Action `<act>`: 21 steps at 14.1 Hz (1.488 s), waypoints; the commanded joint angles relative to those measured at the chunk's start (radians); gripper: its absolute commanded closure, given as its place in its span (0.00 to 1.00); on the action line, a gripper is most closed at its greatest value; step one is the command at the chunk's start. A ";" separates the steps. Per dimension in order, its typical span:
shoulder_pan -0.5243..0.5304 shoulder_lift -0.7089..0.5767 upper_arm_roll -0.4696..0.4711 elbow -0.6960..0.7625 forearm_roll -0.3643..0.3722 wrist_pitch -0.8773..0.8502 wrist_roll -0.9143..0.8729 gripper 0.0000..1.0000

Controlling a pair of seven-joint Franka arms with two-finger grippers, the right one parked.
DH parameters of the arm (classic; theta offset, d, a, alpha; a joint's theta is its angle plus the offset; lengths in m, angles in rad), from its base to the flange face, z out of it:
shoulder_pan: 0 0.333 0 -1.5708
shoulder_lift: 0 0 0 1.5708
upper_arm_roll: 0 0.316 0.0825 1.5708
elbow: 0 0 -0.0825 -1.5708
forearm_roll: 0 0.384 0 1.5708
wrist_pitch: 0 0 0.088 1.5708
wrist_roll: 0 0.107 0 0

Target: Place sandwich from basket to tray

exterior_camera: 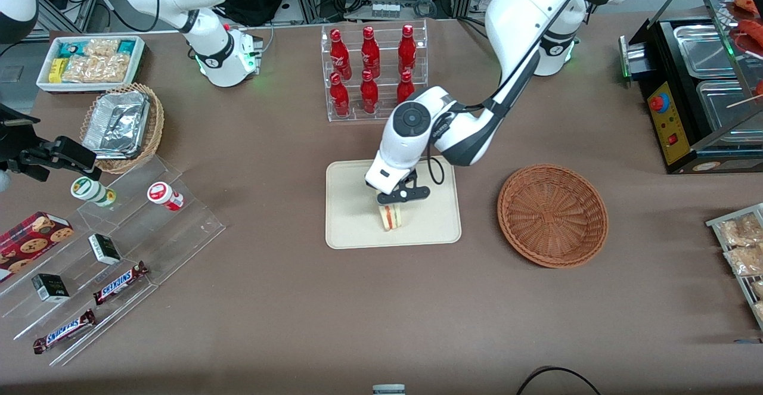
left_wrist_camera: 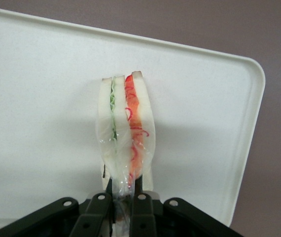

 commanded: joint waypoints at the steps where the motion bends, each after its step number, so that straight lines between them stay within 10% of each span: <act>1: -0.015 -0.002 0.014 -0.002 0.071 -0.012 -0.011 0.87; 8: -0.048 -0.002 0.014 -0.017 0.142 -0.084 -0.008 0.81; 9: -0.048 -0.002 0.014 -0.016 0.142 -0.081 -0.017 0.54; 10: -0.047 -0.006 0.014 -0.010 0.141 -0.081 -0.031 0.02; 21: 0.102 -0.328 0.022 -0.013 0.127 -0.361 -0.240 0.00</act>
